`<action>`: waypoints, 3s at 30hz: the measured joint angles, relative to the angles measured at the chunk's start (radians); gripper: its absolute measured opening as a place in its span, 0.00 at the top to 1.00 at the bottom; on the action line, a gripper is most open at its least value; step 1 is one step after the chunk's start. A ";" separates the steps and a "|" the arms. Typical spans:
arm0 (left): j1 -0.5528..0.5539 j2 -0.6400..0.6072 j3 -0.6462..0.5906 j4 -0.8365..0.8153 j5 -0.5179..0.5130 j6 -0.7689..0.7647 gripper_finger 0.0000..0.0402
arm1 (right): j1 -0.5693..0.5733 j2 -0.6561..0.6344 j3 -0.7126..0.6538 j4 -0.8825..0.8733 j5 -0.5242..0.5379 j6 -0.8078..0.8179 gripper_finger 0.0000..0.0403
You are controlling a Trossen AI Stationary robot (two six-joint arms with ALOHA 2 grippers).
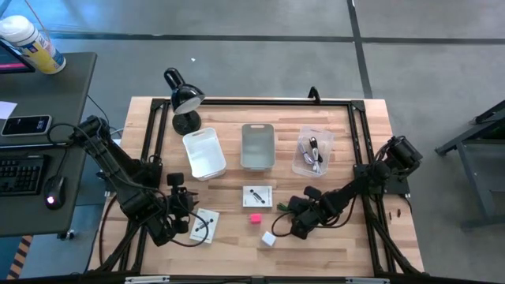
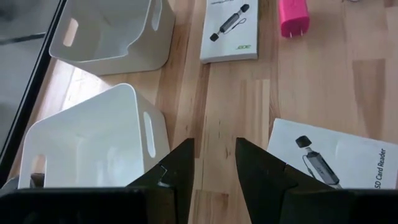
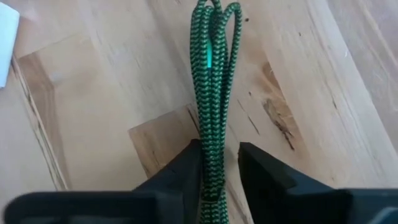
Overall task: Pick and place items into bin
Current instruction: Put the green charger cable into the transparent bin
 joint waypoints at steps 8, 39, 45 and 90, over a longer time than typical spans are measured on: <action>0.000 0.000 0.000 0.000 -0.006 0.000 0.74 | 0.000 0.000 0.000 0.002 0.001 0.000 0.72; 0.000 0.000 0.000 0.003 -0.022 0.019 0.74 | -0.001 0.000 0.150 -0.172 0.000 -0.028 0.95; 0.000 0.000 0.000 0.002 -0.026 0.032 0.74 | -0.002 0.000 0.200 -0.273 0.066 -0.028 0.99; 0.000 0.001 0.001 0.007 -0.067 0.048 0.74 | -0.025 0.069 0.123 -0.065 0.013 -0.111 0.62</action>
